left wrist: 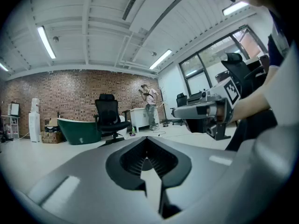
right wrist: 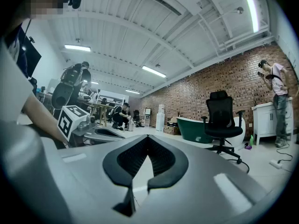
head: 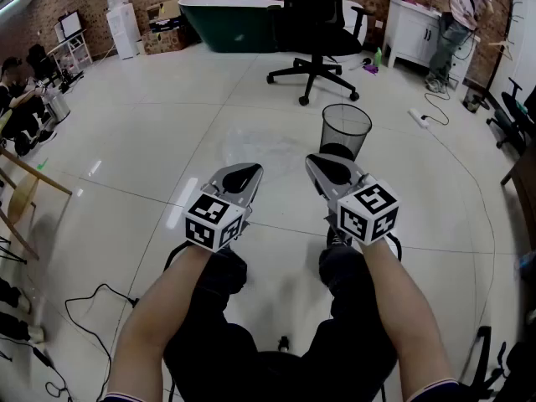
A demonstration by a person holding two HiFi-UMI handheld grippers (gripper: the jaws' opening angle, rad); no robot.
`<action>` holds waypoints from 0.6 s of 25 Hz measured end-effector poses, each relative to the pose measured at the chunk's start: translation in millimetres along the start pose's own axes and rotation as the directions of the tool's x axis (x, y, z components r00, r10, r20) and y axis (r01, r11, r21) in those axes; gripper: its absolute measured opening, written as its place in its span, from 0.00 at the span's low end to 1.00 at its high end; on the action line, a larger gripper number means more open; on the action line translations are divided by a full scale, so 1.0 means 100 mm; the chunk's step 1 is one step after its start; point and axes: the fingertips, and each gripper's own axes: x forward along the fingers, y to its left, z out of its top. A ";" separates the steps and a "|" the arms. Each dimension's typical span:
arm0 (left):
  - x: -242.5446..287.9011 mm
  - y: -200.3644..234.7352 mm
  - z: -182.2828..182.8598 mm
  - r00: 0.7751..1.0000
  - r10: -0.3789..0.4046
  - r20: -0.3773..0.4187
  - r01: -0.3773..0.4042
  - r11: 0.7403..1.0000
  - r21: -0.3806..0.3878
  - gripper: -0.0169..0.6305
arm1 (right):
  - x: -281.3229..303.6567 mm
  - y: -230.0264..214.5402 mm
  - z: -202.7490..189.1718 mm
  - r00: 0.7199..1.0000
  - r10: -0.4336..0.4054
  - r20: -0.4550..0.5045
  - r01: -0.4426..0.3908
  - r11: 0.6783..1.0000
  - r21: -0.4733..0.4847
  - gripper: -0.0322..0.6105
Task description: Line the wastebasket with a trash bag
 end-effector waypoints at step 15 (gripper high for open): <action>0.45 0.61 0.01 0.999 0.028 -0.027 -0.029 0.999 -0.019 0.04 | 0.55 -0.50 0.09 0.999 0.038 -0.015 -0.038 0.999 -0.033 0.05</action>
